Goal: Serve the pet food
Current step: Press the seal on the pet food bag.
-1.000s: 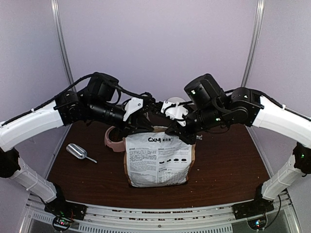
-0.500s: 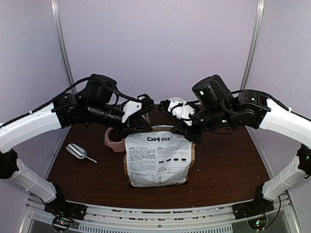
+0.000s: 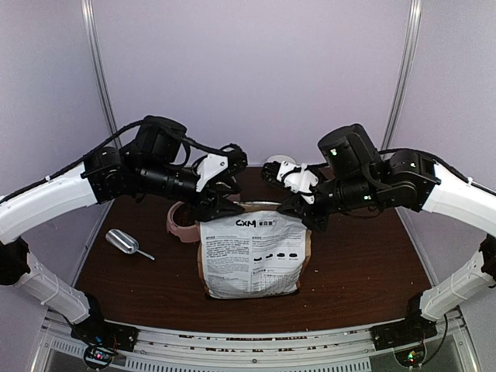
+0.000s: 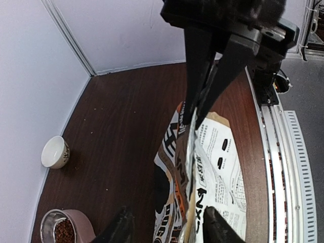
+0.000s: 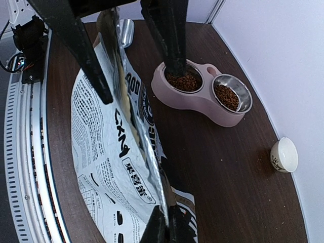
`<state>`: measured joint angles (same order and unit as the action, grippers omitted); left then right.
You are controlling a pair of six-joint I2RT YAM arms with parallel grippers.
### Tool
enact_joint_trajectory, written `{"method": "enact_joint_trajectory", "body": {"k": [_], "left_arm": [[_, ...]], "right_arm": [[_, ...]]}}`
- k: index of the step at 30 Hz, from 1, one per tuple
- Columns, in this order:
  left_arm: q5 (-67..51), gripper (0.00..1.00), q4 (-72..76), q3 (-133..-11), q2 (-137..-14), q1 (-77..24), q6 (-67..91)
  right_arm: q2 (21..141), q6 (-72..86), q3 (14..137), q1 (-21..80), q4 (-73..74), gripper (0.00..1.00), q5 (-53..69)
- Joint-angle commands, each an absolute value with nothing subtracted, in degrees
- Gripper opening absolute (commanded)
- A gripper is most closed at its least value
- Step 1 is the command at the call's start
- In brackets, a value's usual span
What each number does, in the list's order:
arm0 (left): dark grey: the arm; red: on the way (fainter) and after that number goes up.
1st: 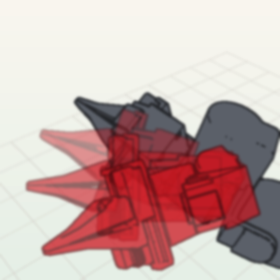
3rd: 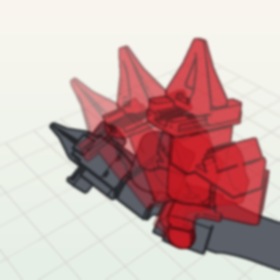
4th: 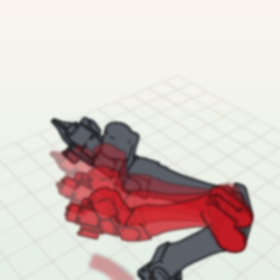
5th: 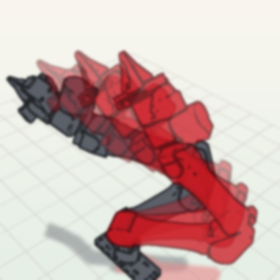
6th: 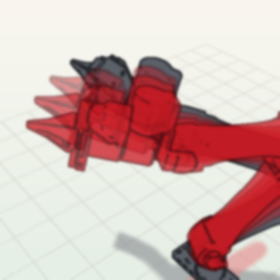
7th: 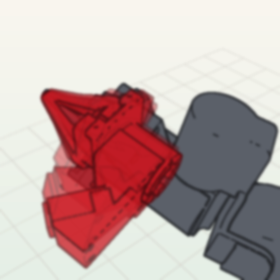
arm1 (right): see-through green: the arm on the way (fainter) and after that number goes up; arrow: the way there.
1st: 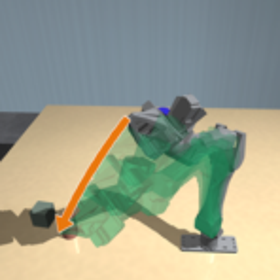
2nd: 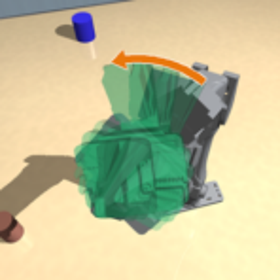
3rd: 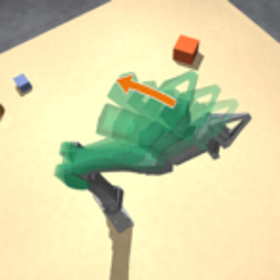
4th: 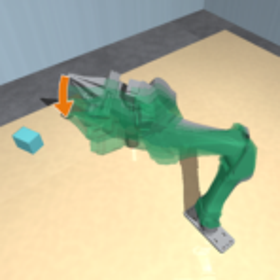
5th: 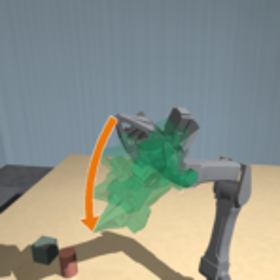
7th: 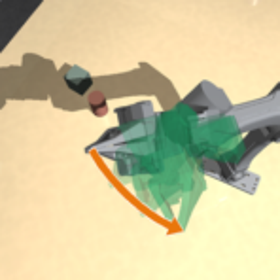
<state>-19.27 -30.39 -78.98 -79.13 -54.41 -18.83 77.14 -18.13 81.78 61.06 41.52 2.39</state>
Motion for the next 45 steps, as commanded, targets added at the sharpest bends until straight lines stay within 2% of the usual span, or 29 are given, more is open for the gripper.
{"method": "enact_joint_trajectory", "body": {"k": [1, 5, 8, 13, 17, 19, 25, 30, 35, 38, 41, 43, 45], "left_arm": [[-16.1, 0.51, -31.4, -83.3, -80.7, -56.7, -16.8], [-14.4, 0.54, -33.9, -86.7, -84.2, -57.8, -16.6], [-14.3, 0.51, -35.8, -88.7, -86.6, -58.8, -16.7], [-13.3, 0.30, -36.1, -89.2, -88.6, -59.1, -16.9], [-12.8, 0.07, -36.1, -88.9, -88.9, -59.1, -16.9], [-12.6, 0.00, -36.1, -88.7, -88.9, -59.1, -16.9], [-11.5, 0.00, -34.1, -85.9, -86.2, -59.1, -16.6], [-11.6, 0.00, -32.5, -84.0, -83.8, -59.0, -16.1], [-11.4, 0.00, -32.5, -83.8, -83.1, -59.0, -15.7], [-11.3, 0.00, -32.2, -83.8, -83.1, -59.0, -15.5], [-11.0, 0.00, -32.2, -84.0, -83.2, -59.0, -15.3], [-11.1, 0.00, -32.0, -84.1, -83.2, -59.0, -15.2], [-11.0, 0.00, -31.9, -84.2, -83.2, -59.0, -15.2]], "right_arm": [[74.1, -16.1, 81.3, 59.7, 37.4, 0.00, 5.5], [73.2, -15.4, 79.9, 59.2, 34.9, 0.00, 8.5], [72.5, -14.9, 79.0, 58.8, 33.6, 0.00, 9.7], [71.7, -14.5, 77.9, 58.1, 32.1, 0.00, 11.6], [71.4, -14.5, 77.3, 57.7, 31.6, 0.00, 11.9], [71.2, -14.4, 76.9, 57.5, 31.4, 0.00, 12.1], [70.7, -15.1, 75.7, 56.6, 31.7, 0.00, 9.9], [70.3, -17.1, 74.2, 56.5, 34.5, 0.15, 5.0], [68.8, -18.7, 72.6, 56.5, 36.4, 0.10, 0.5], [68.6, -19.1, 72.7, 56.4, 37.8, 0.17, 0.5], [68.6, -19.3, 72.2, 56.4, 38.4, 0.20, 1.0], [68.5, -19.2, 71.9, 56.5, 38.3, 0.19, 1.2], [68.6, -19.0, 71.9, 56.5, 37.9, 0.09, 1.3]]}}
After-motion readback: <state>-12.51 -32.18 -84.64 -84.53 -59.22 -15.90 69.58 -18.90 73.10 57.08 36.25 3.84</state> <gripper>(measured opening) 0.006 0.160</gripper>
